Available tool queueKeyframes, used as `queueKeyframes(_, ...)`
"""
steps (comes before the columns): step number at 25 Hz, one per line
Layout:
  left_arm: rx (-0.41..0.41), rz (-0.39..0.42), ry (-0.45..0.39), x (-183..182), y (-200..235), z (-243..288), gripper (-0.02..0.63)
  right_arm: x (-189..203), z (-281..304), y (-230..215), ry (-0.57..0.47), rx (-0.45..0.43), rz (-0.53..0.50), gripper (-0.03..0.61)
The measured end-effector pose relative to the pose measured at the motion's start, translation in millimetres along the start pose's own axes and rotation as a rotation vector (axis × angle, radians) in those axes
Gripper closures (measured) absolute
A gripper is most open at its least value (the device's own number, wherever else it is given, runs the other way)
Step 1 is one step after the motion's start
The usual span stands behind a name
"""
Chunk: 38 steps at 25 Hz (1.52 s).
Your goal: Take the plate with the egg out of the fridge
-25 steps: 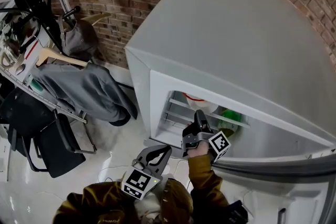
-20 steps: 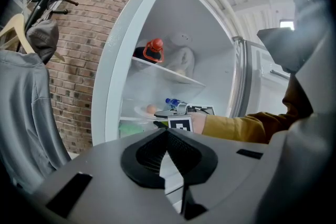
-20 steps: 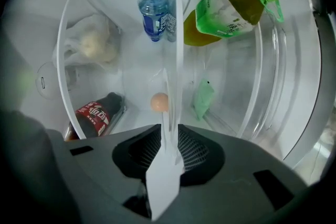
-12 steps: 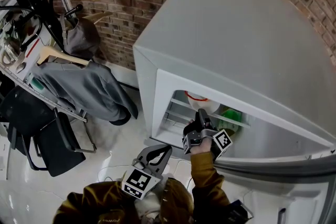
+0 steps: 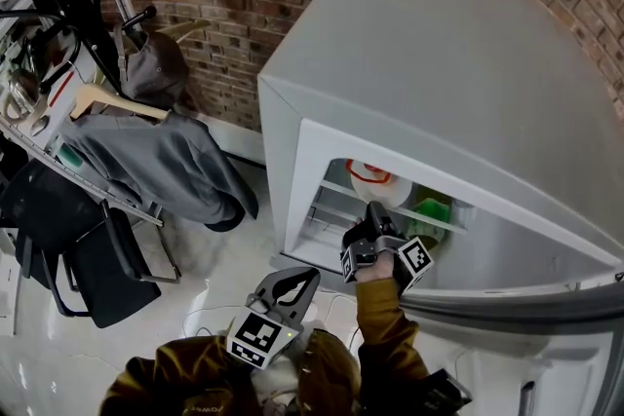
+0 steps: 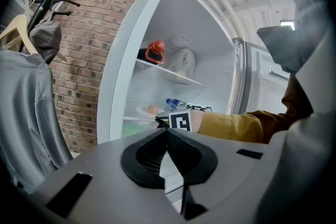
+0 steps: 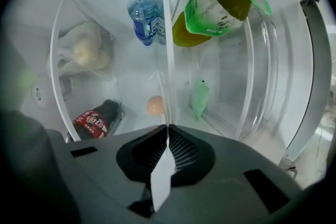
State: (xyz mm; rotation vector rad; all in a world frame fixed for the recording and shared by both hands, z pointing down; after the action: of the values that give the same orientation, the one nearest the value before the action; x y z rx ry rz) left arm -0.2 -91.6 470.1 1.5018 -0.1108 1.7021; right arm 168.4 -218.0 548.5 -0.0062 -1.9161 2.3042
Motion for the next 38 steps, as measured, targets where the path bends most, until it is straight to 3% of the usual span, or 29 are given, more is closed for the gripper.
queueKeyframes(15, 0.014, 0.005, 0.001, 3.7, -7.0, -10.0, 0.604, 10.6, -12.5, 2.3, 0.017, -0.026, -0.009, 0.563)
queueKeyframes(23, 0.017, 0.003, -0.001, 5.1, -11.1, -13.5, 0.604, 10.7, -20.7, 9.7, 0.017, -0.077, -0.080, 0.563)
queueKeyframes(38, 0.027, 0.008, 0.008, 9.6, -17.7, -14.3, 0.604, 11.0, -24.9, 3.5, 0.018, -0.101, -0.046, 0.561)
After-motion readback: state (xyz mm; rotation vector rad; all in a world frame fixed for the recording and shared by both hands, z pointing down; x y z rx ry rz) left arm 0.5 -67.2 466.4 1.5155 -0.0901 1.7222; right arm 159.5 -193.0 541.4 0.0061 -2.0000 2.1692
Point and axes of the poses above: the fingertips, and each gripper's own axes: z forward along the fingers, y to its left, x out of its underside, the point moved 2 cm from there along -z, backward along the fingers, and after that the axes turned 14 degrees about -z, right-handed, at the moved point
